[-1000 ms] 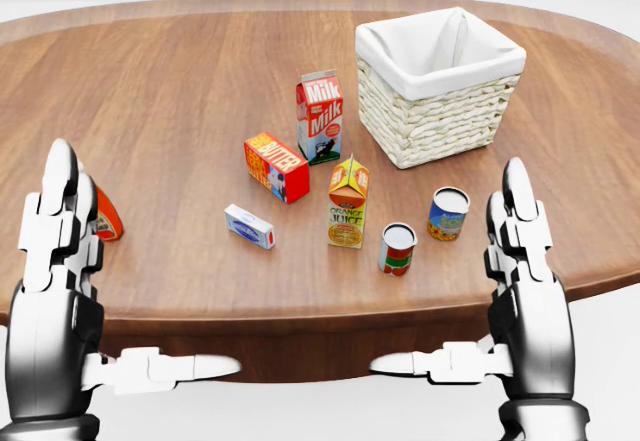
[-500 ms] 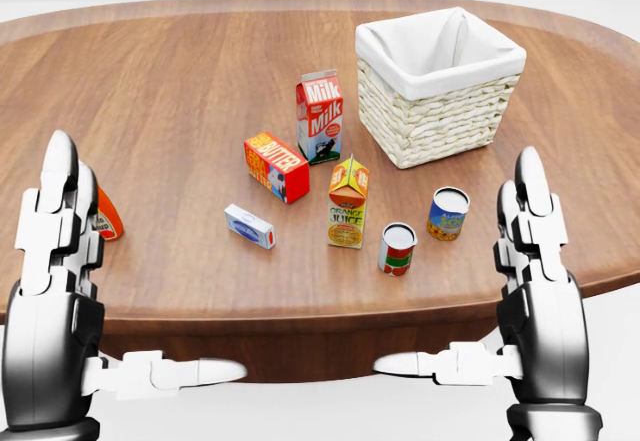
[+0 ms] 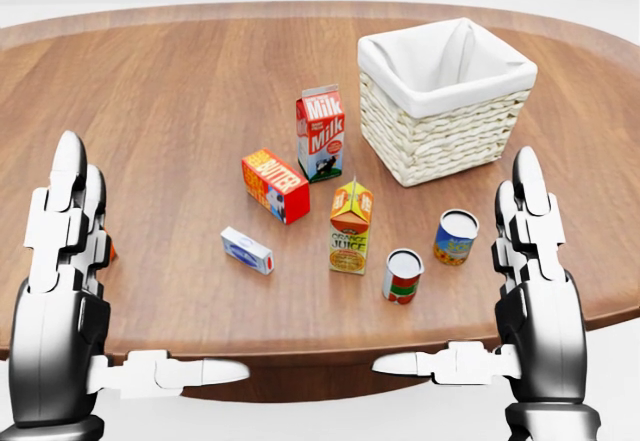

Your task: Pick up the alphabet soup and the tomato sauce, and put them in the basket.

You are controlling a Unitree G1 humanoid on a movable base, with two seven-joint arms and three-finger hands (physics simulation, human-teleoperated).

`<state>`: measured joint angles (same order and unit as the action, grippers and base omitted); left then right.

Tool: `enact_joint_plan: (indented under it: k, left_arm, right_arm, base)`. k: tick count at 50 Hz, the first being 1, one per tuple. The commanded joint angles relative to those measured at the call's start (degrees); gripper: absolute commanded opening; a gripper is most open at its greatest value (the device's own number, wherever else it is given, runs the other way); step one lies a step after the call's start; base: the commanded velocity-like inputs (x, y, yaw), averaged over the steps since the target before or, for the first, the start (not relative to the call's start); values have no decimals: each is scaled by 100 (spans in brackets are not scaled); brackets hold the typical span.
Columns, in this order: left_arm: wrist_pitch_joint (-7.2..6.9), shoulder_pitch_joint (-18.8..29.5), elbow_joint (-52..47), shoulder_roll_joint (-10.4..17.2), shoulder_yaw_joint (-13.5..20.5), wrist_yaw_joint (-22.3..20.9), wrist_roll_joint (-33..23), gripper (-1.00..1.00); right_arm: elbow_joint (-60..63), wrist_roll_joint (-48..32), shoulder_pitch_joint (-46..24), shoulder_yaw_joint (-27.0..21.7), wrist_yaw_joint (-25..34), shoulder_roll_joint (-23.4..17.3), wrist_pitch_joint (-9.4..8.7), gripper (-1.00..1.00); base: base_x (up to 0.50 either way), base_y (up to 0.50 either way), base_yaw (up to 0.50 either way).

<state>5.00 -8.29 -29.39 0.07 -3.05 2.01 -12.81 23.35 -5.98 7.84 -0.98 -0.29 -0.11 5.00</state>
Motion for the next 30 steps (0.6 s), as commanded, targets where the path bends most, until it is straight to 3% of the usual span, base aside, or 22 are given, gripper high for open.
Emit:
enact_joint_plan:
  k: [1, 30]
  left_arm:
    - [0, 1, 7, -1, -15, -15, 5, 100]
    - [0, -6, 52, 0, -34, -46, 79, 100]
  right_arm:
    - [-13, 5, 11, 5, 10, -1, 0, 100]
    - [-84, 28, 13, 13, 31, -3, 0, 100]
  base:
    - [25, 0, 0]
    - [25, 0, 0]
